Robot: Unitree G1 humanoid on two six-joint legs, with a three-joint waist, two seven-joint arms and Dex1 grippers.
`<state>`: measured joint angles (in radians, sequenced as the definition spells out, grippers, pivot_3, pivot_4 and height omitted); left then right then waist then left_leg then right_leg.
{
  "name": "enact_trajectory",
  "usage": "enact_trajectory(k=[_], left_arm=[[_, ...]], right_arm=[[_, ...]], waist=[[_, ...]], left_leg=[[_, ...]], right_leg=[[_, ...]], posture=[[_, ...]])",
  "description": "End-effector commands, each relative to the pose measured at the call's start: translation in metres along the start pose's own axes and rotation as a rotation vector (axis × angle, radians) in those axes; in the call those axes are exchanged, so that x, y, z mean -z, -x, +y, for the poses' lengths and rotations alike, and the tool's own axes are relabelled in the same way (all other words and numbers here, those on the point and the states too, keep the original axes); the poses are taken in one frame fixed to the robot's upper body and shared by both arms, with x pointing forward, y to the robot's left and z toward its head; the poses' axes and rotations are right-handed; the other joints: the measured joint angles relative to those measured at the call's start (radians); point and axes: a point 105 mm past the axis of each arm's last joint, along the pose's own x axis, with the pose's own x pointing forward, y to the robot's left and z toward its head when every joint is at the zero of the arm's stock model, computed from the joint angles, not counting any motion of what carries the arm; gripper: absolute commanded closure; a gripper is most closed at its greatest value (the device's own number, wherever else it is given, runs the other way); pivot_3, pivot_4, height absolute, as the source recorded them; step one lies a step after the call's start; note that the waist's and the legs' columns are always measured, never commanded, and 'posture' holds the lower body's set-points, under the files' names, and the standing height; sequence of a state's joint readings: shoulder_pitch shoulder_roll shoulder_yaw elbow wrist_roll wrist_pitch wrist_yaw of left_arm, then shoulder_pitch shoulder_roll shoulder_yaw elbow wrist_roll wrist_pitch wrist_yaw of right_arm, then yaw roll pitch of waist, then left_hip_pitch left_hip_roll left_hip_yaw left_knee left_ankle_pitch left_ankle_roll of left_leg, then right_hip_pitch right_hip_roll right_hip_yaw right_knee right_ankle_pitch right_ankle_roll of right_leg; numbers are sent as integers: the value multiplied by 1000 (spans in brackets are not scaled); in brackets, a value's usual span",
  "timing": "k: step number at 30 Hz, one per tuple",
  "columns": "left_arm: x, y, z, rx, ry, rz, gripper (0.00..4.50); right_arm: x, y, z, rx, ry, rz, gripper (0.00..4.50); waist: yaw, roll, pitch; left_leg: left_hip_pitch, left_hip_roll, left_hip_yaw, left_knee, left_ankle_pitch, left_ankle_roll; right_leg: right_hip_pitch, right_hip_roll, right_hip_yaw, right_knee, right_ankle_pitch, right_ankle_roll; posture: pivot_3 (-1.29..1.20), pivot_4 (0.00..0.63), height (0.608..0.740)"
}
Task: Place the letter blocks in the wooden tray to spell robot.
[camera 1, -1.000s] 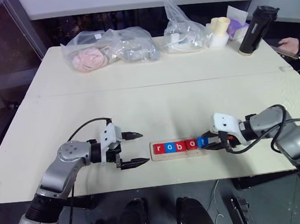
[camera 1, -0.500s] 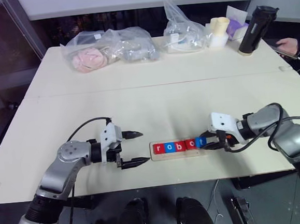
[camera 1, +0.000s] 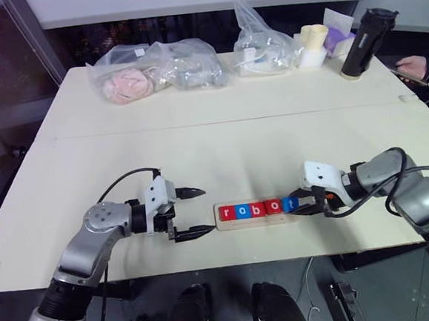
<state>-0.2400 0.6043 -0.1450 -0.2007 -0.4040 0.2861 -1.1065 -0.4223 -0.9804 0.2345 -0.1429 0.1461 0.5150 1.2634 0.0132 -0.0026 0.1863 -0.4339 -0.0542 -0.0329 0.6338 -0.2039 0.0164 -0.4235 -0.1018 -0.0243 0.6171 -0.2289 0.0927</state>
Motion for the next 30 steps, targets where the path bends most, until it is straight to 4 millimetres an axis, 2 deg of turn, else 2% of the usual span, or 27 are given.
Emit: enact_trajectory(k=[1, 30], left_arm=[[-10, -1, 0, -1, -44, -25, 0], [-10, -1, 1, -25, -45, -30, 0]], right_arm=[[-5, 2, -5, 10, 24, 7, 3379], [-13, -8, -3, -31, 64, -2, 3379]], waist=[[0, 0, 0], [0, 0, 0]], left_leg=[[0, 0, 0, 0, 0, 0], [0, 0, 0, 2, 0, 0]], right_leg=[[0, 0, 0, 0, 0, 0], [0, 0, 0, 2, 0, 0]], posture=[[0, 150, 738], [0, 150, 738]])
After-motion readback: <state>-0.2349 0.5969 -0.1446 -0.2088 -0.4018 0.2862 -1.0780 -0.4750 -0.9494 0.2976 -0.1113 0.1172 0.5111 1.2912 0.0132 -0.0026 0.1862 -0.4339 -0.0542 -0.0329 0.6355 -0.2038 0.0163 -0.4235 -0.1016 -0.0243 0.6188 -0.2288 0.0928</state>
